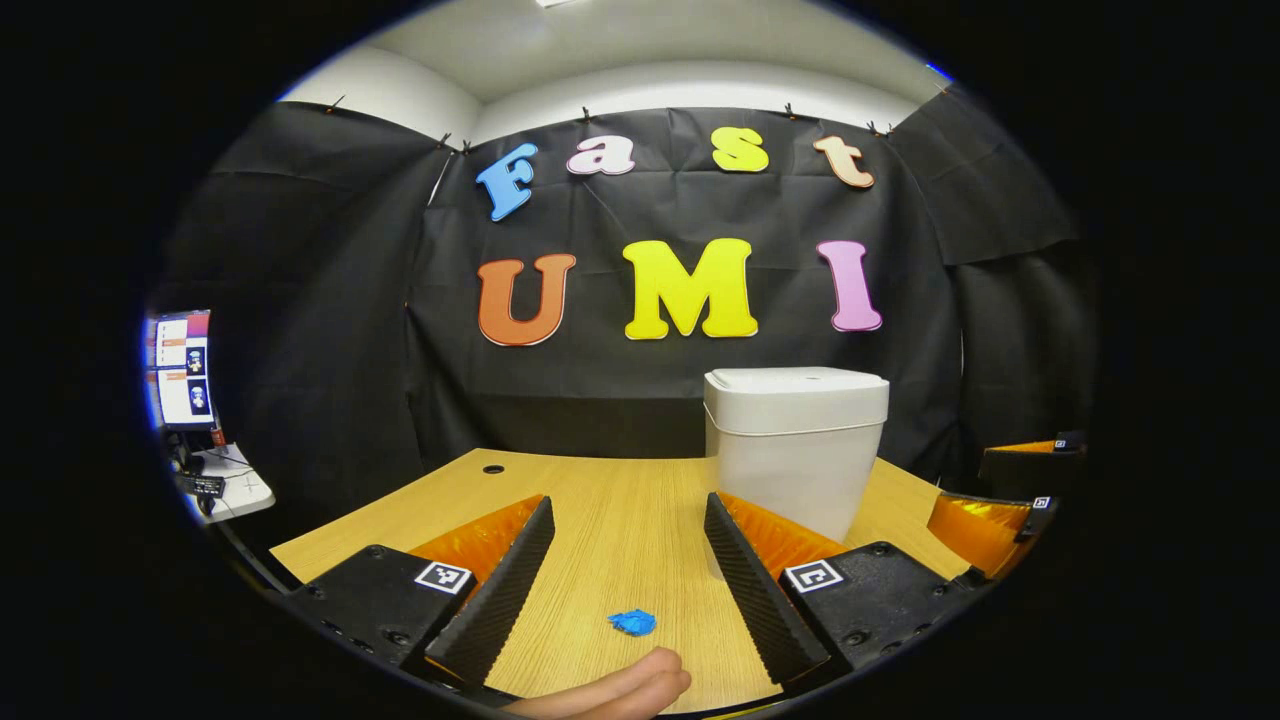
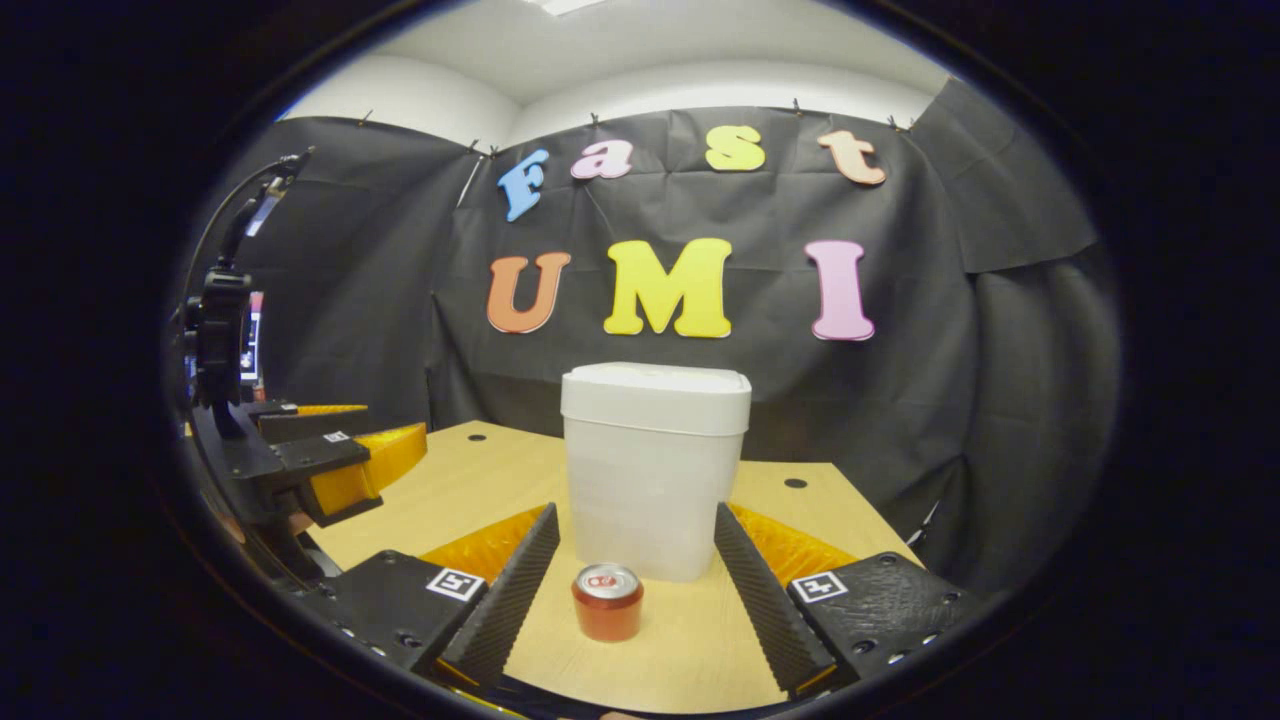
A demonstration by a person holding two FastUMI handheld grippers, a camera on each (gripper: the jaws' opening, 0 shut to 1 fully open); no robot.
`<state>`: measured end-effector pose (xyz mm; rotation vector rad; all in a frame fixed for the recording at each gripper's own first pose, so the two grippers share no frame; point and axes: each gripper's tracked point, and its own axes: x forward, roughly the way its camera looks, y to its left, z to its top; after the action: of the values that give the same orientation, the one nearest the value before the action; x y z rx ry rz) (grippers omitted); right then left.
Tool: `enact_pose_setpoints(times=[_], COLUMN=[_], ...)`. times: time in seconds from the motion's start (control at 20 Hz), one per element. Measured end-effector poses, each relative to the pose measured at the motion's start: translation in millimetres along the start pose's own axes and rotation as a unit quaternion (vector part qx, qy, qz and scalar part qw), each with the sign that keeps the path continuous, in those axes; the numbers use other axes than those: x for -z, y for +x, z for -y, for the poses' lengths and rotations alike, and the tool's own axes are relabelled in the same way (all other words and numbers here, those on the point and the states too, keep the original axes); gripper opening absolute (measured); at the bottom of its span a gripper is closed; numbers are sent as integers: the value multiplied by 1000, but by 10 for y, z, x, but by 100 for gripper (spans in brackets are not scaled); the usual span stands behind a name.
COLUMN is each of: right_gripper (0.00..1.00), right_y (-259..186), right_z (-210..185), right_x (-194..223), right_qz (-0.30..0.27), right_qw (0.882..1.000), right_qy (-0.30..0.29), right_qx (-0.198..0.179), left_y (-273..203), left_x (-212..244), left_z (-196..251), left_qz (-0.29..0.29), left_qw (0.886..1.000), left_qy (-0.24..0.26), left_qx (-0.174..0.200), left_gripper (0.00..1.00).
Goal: Press the lid of the desktop garbage bin to open it, pick up the crumpled paper on the desktop and throw it into the bin, then pick up the pop can on the desktop and drop it into the bin, and finally close the garbage bin lid.
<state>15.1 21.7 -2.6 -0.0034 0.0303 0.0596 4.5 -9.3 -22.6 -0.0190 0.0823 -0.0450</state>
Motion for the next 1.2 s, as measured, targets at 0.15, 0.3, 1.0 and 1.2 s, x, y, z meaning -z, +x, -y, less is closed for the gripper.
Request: enact_pose_setpoints(times=[0.15,0.3,1.0,1.2], right_gripper=[95,90,1,0], right_y=[81,239,1115,1453], right_z=[16,64,-240,-31], right_x=[-203,-512,-1162,-1207], right_qz=[11,29,16,-5], right_qw=[1000,999,1000,998], right_qy=[1,4,16,13], right_qx=[5,18,-2,53], left_y=[8,18,153,191], left_x=[21,46,128,153], left_z=[19,60,-186,-260], left_qz=[-1,-4,-20,-27], left_qw=[1000,1000,1000,1000], left_qy=[5,10,-6,-9], left_qx=[4,11,0,-3], left_gripper=[98,98,98,98])
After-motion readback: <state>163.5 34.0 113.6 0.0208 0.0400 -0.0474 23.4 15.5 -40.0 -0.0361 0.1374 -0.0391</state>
